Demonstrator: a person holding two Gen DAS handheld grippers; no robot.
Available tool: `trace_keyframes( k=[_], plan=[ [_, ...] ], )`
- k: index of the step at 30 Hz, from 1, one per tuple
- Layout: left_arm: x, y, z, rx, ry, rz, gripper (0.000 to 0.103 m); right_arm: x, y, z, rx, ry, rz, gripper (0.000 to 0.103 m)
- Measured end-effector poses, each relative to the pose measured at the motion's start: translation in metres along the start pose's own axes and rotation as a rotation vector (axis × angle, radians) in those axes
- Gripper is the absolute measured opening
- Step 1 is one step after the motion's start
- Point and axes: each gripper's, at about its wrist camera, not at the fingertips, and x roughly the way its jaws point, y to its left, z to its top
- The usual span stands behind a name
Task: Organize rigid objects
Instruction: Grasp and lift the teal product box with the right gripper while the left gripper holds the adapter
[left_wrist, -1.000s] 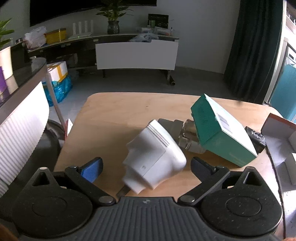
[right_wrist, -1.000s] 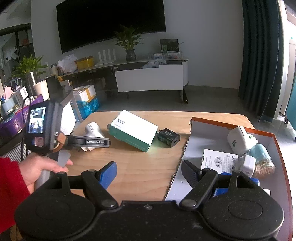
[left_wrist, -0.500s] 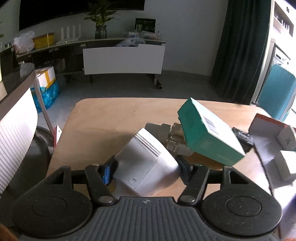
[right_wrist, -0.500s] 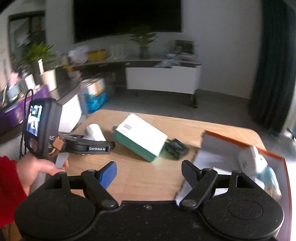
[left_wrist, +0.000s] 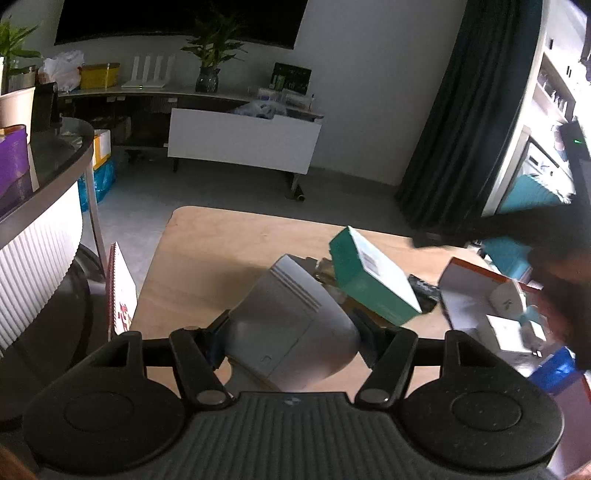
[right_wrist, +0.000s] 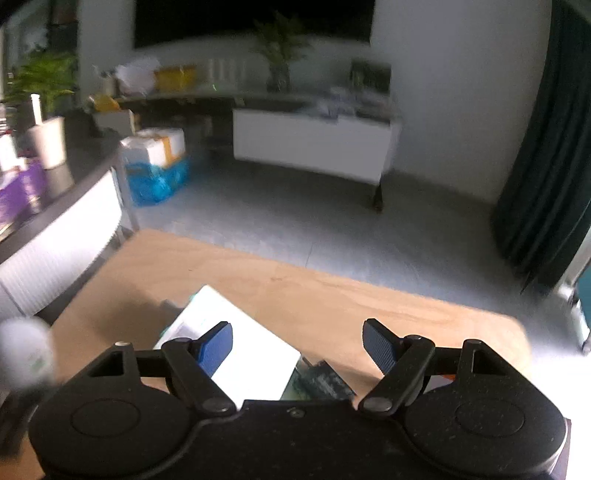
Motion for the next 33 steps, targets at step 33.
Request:
trace_keyframes(
  k=[33],
  plan=[
    [-0.013,0.019,-0.005,-0.033,-0.054,0.026,0.067,-0.053,0.069,-0.11,-0.083,0.057,-0.138,0.092]
  ],
)
